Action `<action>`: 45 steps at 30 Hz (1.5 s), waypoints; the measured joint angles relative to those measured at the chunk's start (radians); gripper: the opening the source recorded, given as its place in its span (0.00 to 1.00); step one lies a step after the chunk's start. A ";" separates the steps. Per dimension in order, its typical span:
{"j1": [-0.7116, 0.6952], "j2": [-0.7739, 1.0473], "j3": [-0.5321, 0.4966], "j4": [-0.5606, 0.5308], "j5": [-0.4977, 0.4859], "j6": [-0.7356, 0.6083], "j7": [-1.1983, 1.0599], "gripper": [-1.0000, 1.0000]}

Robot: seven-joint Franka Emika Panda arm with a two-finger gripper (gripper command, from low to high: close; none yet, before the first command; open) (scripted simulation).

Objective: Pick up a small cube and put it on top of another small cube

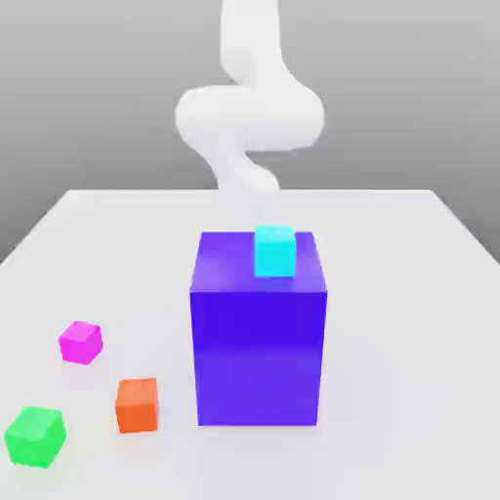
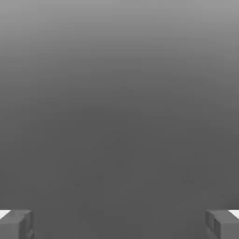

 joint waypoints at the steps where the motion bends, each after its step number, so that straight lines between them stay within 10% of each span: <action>1: -0.025 0.037 -0.017 -0.026 0.011 0.026 0.034 0.50; 20: -0.534 0.732 -0.281 -0.490 0.004 0.516 0.824 0.50; 34: -0.726 1.001 -0.031 -0.453 0.150 0.730 0.735 0.50; 35: -0.745 1.014 -0.010 -0.450 0.159 0.741 0.729 0.00; 45: -0.690 0.969 -0.078 -0.459 0.110 0.708 0.764 0.00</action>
